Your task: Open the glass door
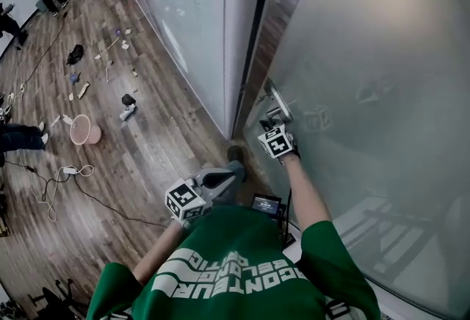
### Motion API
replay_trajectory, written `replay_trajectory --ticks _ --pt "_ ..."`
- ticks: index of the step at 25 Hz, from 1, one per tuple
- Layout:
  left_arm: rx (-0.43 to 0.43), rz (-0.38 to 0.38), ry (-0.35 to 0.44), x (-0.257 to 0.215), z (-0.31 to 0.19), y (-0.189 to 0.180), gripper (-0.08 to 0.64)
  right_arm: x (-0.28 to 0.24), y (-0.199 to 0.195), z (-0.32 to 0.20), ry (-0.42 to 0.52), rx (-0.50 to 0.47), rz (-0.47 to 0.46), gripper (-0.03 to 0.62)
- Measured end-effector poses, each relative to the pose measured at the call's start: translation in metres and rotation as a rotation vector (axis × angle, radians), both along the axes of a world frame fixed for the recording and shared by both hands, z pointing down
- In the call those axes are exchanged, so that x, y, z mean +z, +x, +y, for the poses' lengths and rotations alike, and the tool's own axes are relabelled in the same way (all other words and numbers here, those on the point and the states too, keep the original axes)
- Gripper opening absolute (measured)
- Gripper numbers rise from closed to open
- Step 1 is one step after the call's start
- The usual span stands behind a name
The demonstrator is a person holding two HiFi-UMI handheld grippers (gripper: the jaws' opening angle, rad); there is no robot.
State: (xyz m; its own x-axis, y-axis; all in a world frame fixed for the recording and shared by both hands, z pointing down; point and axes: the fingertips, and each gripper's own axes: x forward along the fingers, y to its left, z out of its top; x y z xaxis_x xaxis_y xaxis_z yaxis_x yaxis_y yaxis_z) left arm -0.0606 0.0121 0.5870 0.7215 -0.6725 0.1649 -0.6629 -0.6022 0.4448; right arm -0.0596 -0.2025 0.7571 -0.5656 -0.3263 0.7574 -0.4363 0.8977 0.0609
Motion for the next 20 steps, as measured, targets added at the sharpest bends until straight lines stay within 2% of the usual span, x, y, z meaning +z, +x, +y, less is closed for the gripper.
replay_trajectory --ticks 8,20 --pt "0.108 0.009 0.019 0.006 -0.040 0.027 0.015 0.005 0.028 -0.036 -0.012 0.080 0.005 -0.008" --pt "0.234 0.025 0.025 0.016 -0.116 0.072 0.014 0.019 0.104 -0.112 -0.030 0.227 0.019 -0.008"
